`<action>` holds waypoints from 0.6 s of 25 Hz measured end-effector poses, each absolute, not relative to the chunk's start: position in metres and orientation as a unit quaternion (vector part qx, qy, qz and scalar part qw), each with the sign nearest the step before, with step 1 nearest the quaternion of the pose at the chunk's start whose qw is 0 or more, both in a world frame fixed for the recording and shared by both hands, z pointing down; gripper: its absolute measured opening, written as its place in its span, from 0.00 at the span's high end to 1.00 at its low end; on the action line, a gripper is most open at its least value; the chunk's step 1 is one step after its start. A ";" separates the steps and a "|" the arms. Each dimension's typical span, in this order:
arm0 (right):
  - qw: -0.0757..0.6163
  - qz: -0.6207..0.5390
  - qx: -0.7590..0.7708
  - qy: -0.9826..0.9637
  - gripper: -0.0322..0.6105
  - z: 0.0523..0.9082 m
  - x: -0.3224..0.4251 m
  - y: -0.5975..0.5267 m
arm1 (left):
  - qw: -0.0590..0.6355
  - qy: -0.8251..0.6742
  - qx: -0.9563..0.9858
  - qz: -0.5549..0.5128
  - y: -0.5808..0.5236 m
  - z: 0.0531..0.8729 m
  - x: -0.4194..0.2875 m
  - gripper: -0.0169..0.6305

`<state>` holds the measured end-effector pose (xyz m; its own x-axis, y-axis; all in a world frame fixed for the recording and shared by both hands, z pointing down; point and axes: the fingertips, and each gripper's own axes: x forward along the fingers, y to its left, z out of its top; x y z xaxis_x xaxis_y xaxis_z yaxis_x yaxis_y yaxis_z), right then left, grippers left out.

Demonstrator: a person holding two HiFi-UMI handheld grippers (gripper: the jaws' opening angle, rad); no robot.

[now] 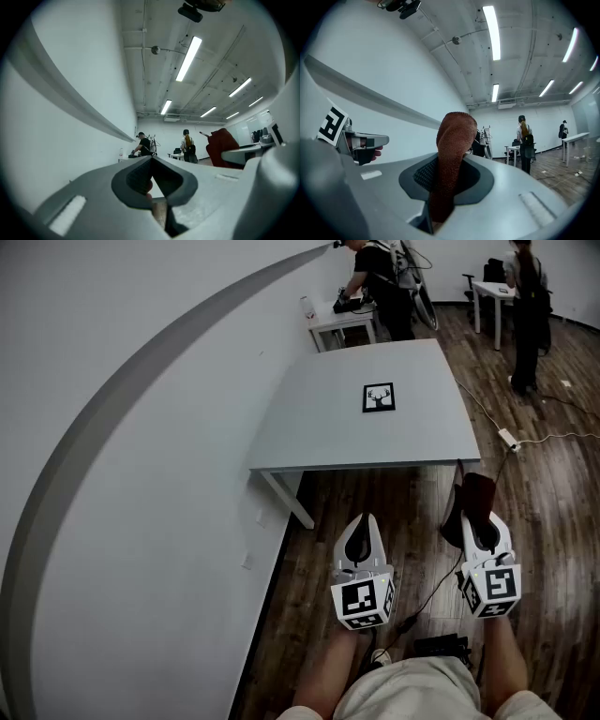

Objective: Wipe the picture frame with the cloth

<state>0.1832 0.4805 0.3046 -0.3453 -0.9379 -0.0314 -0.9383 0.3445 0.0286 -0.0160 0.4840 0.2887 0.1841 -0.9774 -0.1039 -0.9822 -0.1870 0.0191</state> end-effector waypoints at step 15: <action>0.009 0.015 -0.571 0.821 0.81 0.312 0.197 0.479 | 0.023 0.635 -0.771 0.039 0.483 0.295 0.004 0.97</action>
